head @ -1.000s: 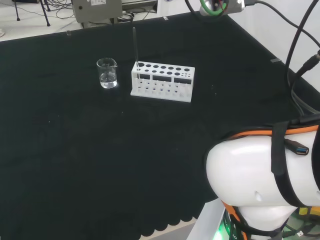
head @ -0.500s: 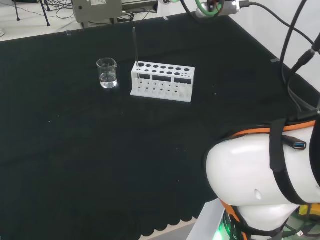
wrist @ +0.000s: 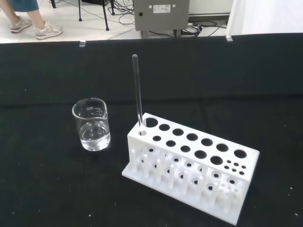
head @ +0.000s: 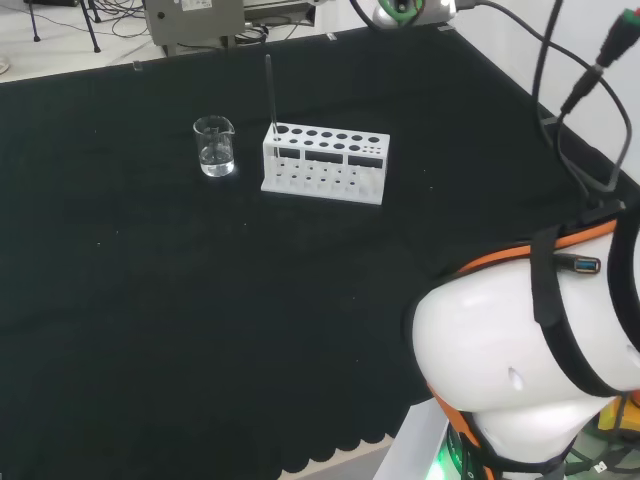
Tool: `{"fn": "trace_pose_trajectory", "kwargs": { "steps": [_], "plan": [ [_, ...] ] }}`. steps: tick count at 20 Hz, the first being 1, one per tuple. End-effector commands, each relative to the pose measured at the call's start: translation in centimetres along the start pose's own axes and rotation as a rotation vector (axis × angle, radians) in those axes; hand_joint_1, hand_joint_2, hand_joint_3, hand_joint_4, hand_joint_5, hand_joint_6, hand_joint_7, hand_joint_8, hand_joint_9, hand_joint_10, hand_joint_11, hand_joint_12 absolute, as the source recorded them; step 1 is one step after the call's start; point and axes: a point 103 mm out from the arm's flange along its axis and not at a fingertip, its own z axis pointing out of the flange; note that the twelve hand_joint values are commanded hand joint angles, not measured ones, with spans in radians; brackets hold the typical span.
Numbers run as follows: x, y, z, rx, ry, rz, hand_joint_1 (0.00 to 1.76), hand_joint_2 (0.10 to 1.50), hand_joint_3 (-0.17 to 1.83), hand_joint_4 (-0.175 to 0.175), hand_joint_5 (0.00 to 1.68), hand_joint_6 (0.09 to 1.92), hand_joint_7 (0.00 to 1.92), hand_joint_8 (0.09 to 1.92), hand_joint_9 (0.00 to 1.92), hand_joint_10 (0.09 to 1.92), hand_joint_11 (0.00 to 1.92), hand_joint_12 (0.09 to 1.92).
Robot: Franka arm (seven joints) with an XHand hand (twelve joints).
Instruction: Take the glass rod from the white test tube rack.
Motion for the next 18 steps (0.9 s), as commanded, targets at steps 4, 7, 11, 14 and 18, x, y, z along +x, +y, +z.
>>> {"fn": "trace_pose_trajectory", "kwargs": {
  "steps": [4, 7, 11, 14, 18],
  "plan": [
    [1.0, 7.4, -0.1, -0.025, -0.013, -0.038, 0.49, 1.01, 0.34, -0.109, 0.03, 0.09, 0.0, 0.42, 0.0, 0.74, 0.0, 1.06],
    [1.0, 9.3, -0.1, -0.033, -0.012, -0.041, 0.49, 1.01, 0.34, -0.109, 0.03, 0.09, 0.0, 0.43, 0.01, 0.79, 0.0, 1.1],
    [1.3, 12.2, 0.7, -0.045, -0.009, -0.062, 0.5, 1.0, 0.35, -0.116, 0.05, 0.09, 0.0, 0.69, 0.15, 0.86, 0.0, 1.28],
    [1.2, 14.2, 1.7, -0.035, 0.009, -0.067, 0.5, 1.0, 0.37, -0.123, 0.07, 0.09, 0.01, 0.78, 0.21, 0.87, 0.0, 1.35],
    [1.1, 16.2, 3.3, -0.024, 0.017, -0.083, 0.51, 0.99, 0.37, -0.131, 0.11, 0.09, 0.05, 0.83, 0.26, 0.88, 0.0, 1.39]
  ]
}}
